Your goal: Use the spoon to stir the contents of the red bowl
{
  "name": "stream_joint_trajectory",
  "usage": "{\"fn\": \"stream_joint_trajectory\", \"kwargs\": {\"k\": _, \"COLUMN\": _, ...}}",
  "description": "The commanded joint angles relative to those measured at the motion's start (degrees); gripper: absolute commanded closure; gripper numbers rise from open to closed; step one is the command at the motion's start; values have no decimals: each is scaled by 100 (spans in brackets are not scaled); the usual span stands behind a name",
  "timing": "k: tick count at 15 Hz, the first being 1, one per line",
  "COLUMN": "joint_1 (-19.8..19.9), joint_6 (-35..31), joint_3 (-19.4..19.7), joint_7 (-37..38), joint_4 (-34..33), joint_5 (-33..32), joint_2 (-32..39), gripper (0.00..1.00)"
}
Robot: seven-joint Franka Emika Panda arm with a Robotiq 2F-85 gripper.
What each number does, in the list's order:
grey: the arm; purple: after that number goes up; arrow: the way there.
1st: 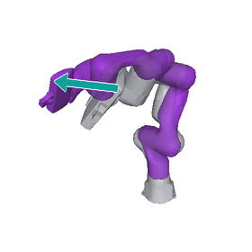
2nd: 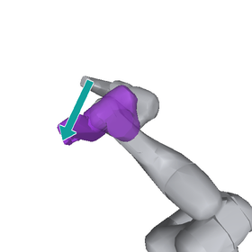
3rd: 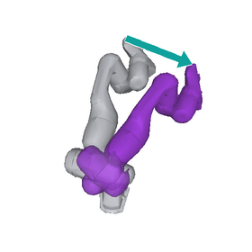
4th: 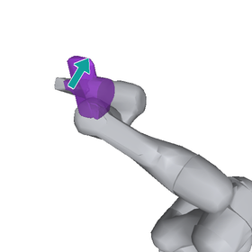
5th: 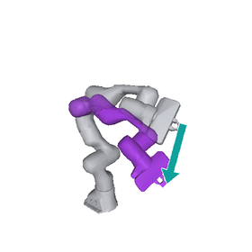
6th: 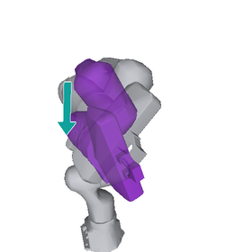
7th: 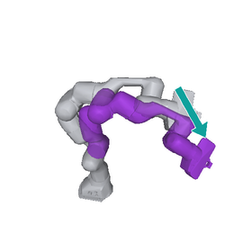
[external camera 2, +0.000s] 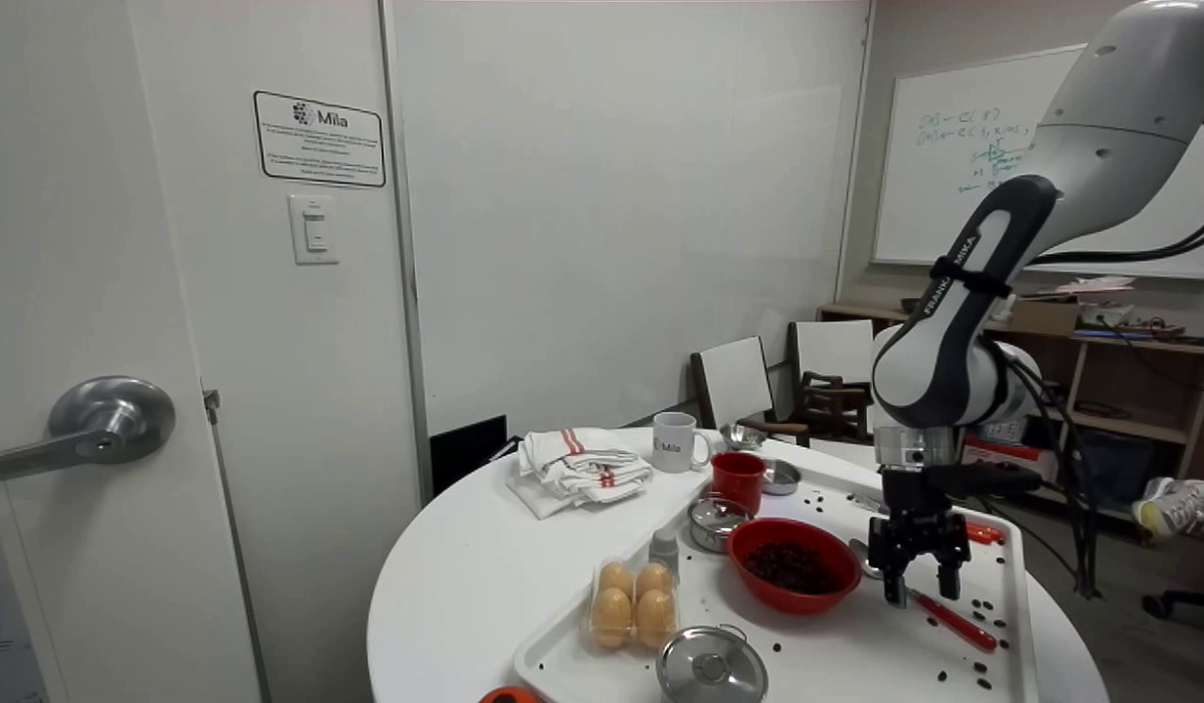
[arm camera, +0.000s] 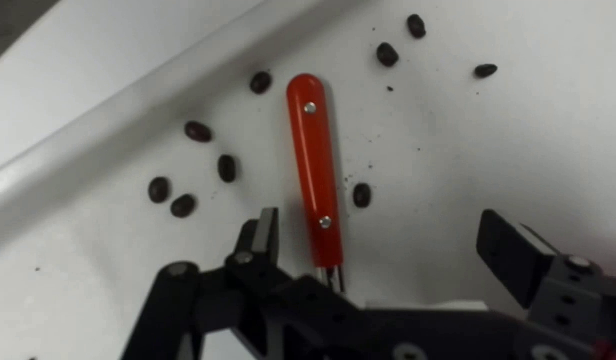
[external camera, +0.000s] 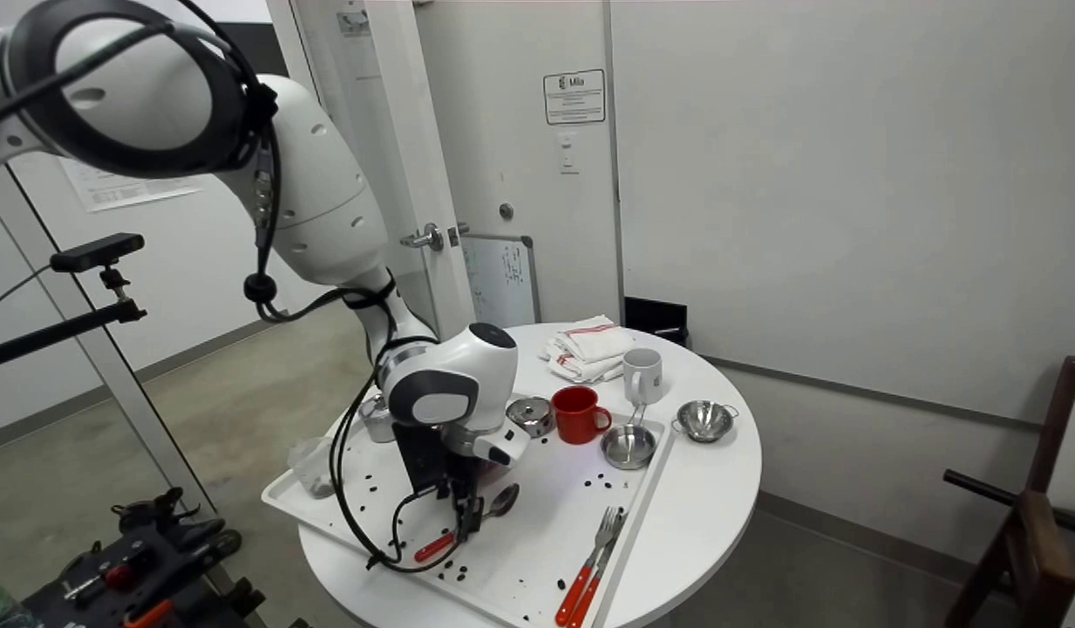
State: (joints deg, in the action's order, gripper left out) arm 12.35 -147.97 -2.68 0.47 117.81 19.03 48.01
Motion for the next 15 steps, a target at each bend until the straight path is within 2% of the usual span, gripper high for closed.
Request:
{"fn": "stream_joint_trajectory", "kwargs": {"k": 1, "joint_1": -285, "joint_6": -26, "joint_3": 239, "joint_7": 434, "joint_4": -27, "joint_5": -71, "joint_2": 11, "gripper": 0}}
{"fn": "stream_joint_trajectory", "kwargs": {"k": 4, "joint_1": -359, "joint_6": -458, "joint_3": 240, "joint_7": 710, "joint_4": -23, "joint_5": 72, "joint_2": 63, "gripper": 0}}
{"fn": "stream_joint_trajectory", "kwargs": {"k": 5, "joint_1": -379, "joint_6": -800, "joint_3": 211, "joint_7": 844, "joint_4": 14, "joint_5": 173, "joint_2": 87, "gripper": 0}}
{"fn": "stream_joint_trajectory", "kwargs": {"k": 8, "joint_1": -609, "joint_6": -1053, "joint_3": 391, "joint_7": 1214, "joint_4": 78, "joint_5": 44, "joint_2": 110, "gripper": 0}}
{"fn": "stream_joint_trajectory", "kwargs": {"k": 10, "joint_1": -776, "joint_6": -1055, "joint_3": 559, "joint_7": 1372, "joint_4": 204, "joint_5": -64, "joint_2": 63, "gripper": 0}}
{"fn": "stream_joint_trajectory", "kwargs": {"k": 12, "joint_1": -919, "joint_6": -709, "joint_3": 730, "joint_7": 1346, "joint_4": 248, "joint_5": -299, "joint_2": 34, "gripper": 0}}
{"fn": "stream_joint_trajectory", "kwargs": {"k": 15, "joint_1": -882, "joint_6": -401, "joint_3": 747, "joint_7": 1012, "joint_4": 457, "joint_5": -618, "joint_2": -82, "gripper": 0}}
